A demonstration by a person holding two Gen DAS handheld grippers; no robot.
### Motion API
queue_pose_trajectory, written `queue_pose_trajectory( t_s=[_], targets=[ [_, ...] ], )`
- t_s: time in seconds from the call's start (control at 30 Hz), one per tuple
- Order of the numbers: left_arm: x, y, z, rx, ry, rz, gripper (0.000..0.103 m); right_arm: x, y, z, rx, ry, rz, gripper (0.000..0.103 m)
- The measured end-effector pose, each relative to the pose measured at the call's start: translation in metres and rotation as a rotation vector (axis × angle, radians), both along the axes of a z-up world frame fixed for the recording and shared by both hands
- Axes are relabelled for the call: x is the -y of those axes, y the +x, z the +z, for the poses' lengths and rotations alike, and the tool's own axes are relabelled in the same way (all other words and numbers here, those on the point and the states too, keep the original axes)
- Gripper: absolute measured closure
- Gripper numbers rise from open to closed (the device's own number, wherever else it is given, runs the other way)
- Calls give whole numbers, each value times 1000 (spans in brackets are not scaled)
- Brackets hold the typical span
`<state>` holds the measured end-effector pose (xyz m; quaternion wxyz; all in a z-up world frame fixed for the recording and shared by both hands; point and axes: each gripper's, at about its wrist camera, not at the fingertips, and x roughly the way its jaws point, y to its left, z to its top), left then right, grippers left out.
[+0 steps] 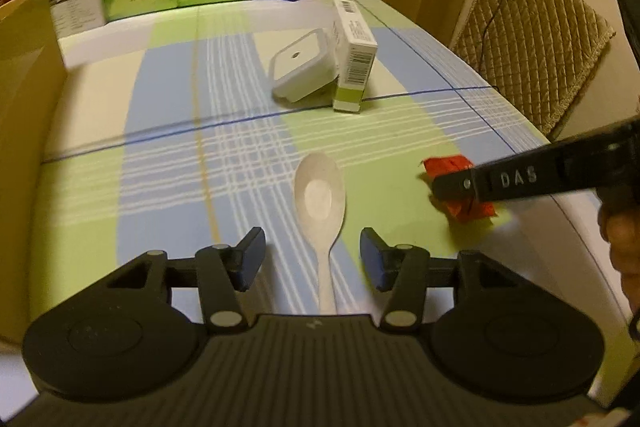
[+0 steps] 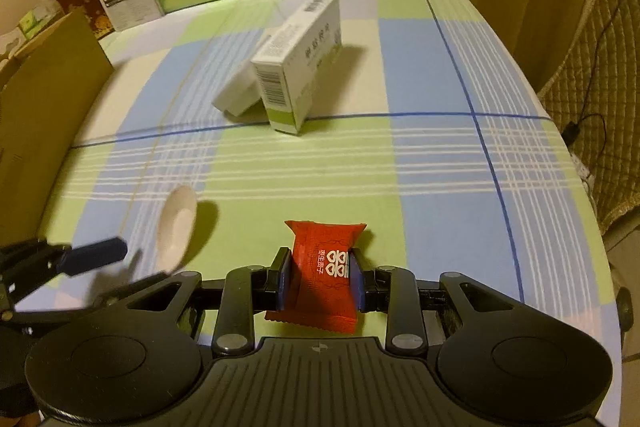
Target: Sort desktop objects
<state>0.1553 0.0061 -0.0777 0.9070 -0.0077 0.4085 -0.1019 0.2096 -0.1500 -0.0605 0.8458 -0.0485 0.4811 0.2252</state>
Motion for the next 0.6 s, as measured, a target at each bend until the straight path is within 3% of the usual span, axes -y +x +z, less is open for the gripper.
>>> queue_pose_trajectory(
  t_s=[0.27, 0.47, 0.6],
  targets=[
    [7, 18, -11, 36, -7, 1, 58, 6, 3, 0, 34, 13, -26, 76],
    [19, 22, -17, 60, 72, -27, 60, 6, 6, -2, 39, 27, -26, 76],
    [19, 21, -19, 79, 78, -8, 64, 7, 7, -3, 34, 32, -32, 76]
  ],
)
